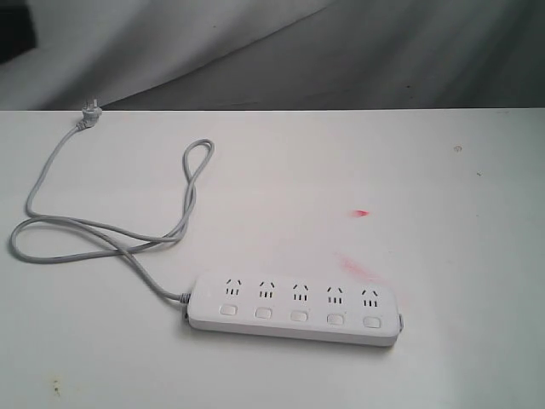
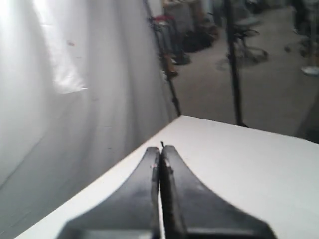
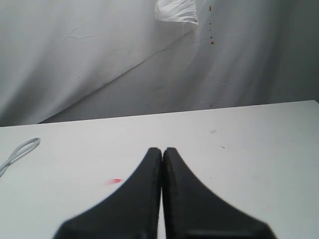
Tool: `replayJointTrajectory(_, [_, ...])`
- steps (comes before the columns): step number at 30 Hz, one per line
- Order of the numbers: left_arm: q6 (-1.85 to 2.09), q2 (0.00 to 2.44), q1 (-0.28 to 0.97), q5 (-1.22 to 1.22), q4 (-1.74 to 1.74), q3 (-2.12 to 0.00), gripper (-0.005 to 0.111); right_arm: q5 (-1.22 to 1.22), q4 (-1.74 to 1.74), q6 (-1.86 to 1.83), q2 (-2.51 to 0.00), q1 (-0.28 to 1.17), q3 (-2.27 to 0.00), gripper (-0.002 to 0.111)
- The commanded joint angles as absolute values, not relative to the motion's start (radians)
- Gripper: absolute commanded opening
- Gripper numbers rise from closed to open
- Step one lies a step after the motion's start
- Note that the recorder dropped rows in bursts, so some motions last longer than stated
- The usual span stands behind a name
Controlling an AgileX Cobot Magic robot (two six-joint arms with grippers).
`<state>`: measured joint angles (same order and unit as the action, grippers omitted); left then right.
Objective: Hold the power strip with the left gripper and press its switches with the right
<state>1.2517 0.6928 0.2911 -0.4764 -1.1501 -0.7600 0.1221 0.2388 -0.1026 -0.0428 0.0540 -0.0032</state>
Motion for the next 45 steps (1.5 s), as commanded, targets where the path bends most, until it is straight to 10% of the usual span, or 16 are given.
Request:
replayJointTrajectory(1, [1.093, 0.501, 0.294, -0.198, -1.151, -0.576, 0.001, 0.118, 0.238, -0.101, -0.039, 0.047, 0.000, 0.000])
replayJointTrajectory(21, [1.044, 0.117, 0.294, -0.034, -1.214, -0.179, 0.001, 0.118, 0.238, -0.101, -0.039, 0.047, 0.000, 0.000])
replayJointTrajectory(33, [0.102, 0.117, 0.294, -0.020, -0.268, -0.043, 0.001, 0.118, 0.238, -0.101, -0.039, 0.047, 0.000, 0.000])
replayJointTrajectory(45, [0.017, 0.117, 0.294, -0.152, -0.166, 0.000, 0.001, 0.118, 0.240, -0.101, -0.039, 0.047, 0.000, 0.000])
